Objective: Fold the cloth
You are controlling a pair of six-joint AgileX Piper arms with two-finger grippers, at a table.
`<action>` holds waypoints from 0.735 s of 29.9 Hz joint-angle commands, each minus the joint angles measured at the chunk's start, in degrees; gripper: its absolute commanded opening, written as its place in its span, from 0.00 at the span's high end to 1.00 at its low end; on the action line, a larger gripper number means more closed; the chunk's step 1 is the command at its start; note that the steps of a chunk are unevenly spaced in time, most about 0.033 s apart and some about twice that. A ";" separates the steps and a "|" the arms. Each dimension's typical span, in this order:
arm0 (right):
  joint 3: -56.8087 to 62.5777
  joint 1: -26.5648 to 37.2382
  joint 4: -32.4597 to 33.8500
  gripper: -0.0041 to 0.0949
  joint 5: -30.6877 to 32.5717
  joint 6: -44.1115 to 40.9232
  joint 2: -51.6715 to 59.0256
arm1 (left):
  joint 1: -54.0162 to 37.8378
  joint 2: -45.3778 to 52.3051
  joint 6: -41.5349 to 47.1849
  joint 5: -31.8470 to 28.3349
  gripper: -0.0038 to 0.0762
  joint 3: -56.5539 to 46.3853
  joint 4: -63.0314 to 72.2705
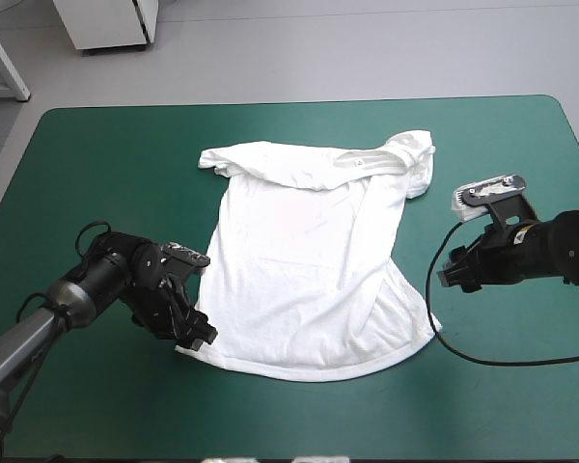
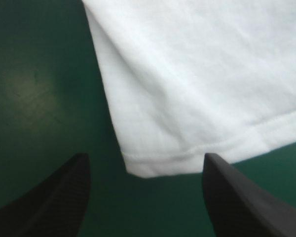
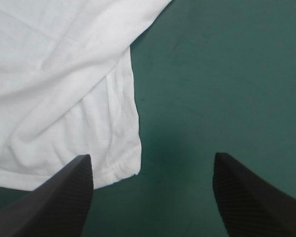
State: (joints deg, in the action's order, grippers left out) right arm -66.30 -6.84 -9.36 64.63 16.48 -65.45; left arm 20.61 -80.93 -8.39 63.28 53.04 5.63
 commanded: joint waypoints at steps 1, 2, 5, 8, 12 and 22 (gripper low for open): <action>-1.26 -1.49 2.74 0.31 -1.14 -0.69 1.34 | 0.39 -1.51 0.08 -2.07 0.36 1.06 0.80; -1.26 -1.63 2.83 0.31 -0.99 -0.91 1.34 | 0.39 -2.24 0.08 -2.47 0.36 1.06 0.80; -1.26 -1.86 2.83 0.31 -0.77 -1.30 1.34 | 0.39 -4.64 0.08 -3.43 0.36 1.06 0.89; -0.62 -1.86 3.41 0.31 -0.58 -1.60 1.34 | 0.39 -6.23 0.08 -3.55 0.38 1.06 1.32; 2.72 -1.86 3.41 0.31 -0.91 -2.53 0.60 | 0.39 -7.51 -0.40 -4.13 0.56 1.03 3.05; 5.77 -2.45 -3.97 0.31 -0.55 -0.12 -8.51 | 0.39 -8.56 -2.51 -4.56 0.96 1.03 3.87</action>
State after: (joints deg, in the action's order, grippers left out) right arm -59.28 -8.61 -9.96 64.84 15.16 -72.70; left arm 20.54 -89.69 -10.62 59.98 53.88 6.93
